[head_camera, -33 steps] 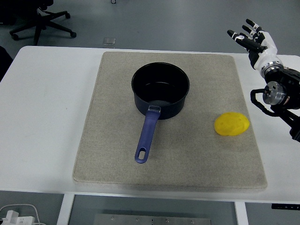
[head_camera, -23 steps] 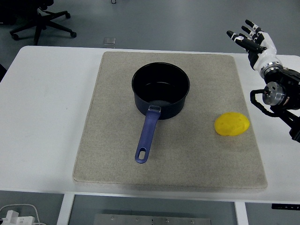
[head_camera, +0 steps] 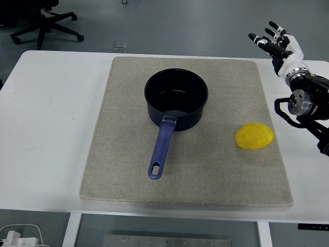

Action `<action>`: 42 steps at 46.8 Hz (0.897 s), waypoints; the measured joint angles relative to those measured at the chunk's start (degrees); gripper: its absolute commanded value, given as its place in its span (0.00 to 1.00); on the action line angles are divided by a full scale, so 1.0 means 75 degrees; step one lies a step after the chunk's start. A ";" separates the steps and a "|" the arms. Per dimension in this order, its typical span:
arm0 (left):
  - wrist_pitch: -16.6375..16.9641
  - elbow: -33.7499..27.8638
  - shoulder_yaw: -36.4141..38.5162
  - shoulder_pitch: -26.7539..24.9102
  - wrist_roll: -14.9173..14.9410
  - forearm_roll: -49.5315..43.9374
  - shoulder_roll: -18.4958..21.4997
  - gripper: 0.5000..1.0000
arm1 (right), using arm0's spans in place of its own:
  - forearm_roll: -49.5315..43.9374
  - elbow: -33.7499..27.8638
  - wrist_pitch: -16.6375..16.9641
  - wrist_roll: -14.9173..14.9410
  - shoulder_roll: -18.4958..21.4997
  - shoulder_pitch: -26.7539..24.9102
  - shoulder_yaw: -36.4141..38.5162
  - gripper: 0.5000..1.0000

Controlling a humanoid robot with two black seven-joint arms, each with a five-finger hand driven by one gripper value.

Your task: Put the potato in the blue pot

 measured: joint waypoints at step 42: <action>0.0001 0.0000 -0.0005 -0.0002 0.0000 0.0000 0.0000 0.99 | -0.2015 0.2585 0.0086 -0.0013 -0.2183 0.1403 -0.1791 0.85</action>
